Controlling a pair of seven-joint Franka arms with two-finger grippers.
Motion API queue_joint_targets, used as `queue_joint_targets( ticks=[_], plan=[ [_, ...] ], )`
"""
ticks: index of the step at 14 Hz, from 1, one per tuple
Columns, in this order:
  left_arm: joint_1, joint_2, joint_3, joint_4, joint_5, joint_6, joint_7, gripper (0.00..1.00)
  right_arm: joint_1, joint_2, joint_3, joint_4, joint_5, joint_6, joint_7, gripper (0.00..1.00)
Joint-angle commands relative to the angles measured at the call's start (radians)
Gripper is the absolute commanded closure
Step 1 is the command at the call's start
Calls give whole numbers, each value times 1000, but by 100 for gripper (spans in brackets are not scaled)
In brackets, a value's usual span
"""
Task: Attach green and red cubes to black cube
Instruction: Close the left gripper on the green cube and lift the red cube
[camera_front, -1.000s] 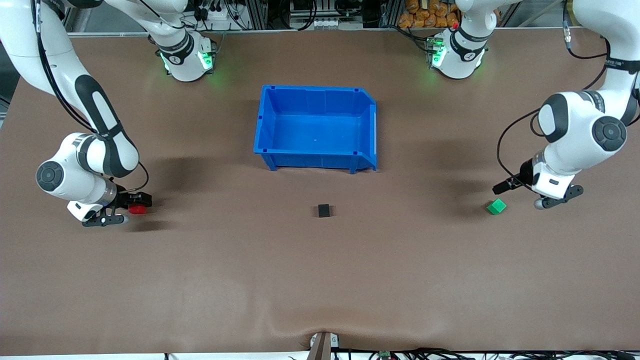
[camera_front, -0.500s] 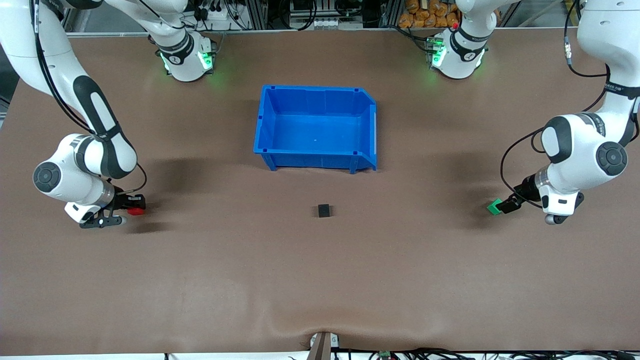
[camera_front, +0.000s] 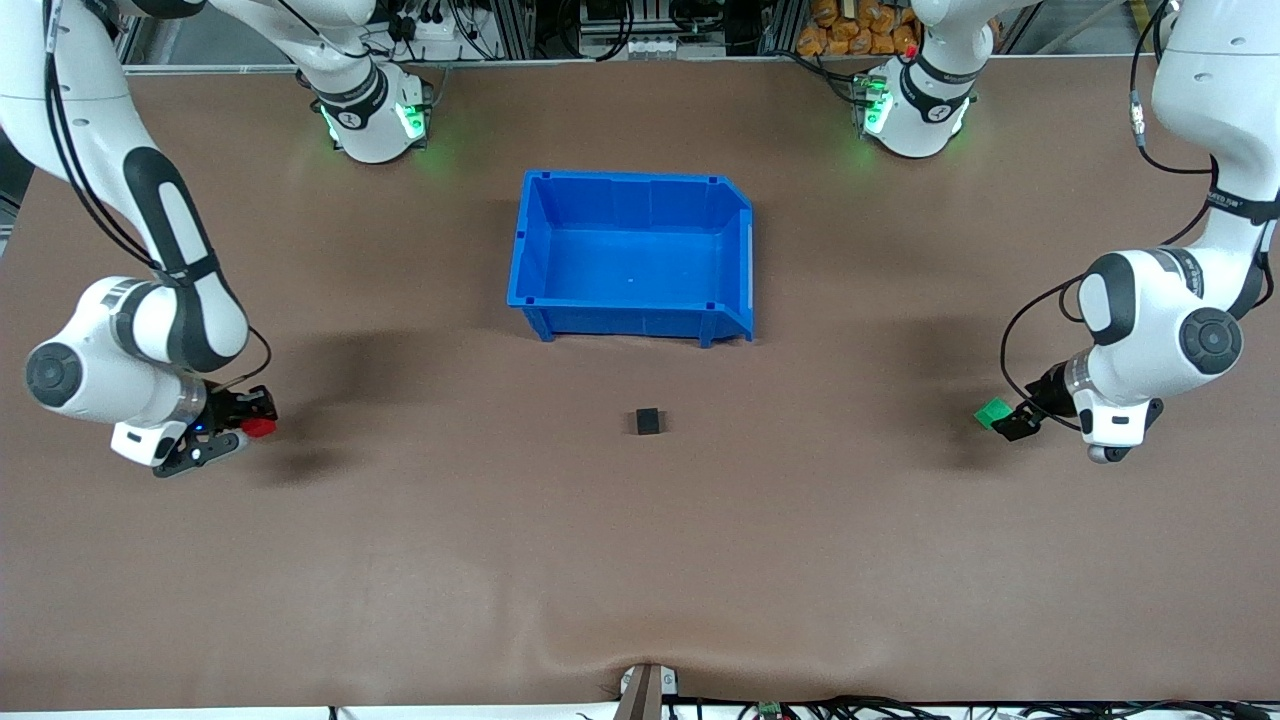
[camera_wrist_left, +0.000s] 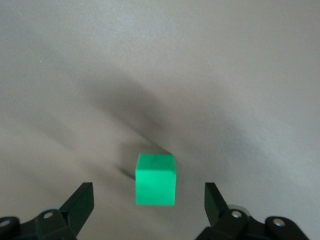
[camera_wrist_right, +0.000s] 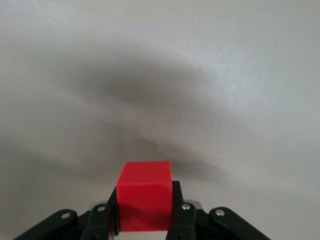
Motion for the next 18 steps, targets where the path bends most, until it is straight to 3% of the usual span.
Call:
queue_joint_targets(
  ticks=[1, 5, 10, 12, 16, 18],
  plan=[
    [3, 39, -3, 33, 107, 8, -83, 2, -3, 11, 11, 87, -10, -60, -151, 100],
    [7, 62, -3, 39, 115, 38, -103, 2, 22, 11, 13, 126, -8, -60, -415, 100],
    [6, 76, -5, 39, 107, 48, -105, 10, 124, 11, 14, 130, -7, -60, -480, 100],
    [4, 76, -6, 33, 107, 48, -103, 17, 177, 11, 14, 130, -7, -60, -483, 100],
    [4, 78, -6, 30, 103, 48, -103, 45, 278, 13, 18, 165, 5, -75, -586, 100],
    [1, 78, -8, 28, 101, 46, -117, 46, 345, 17, 16, 173, 7, -71, -580, 100]
  ],
)
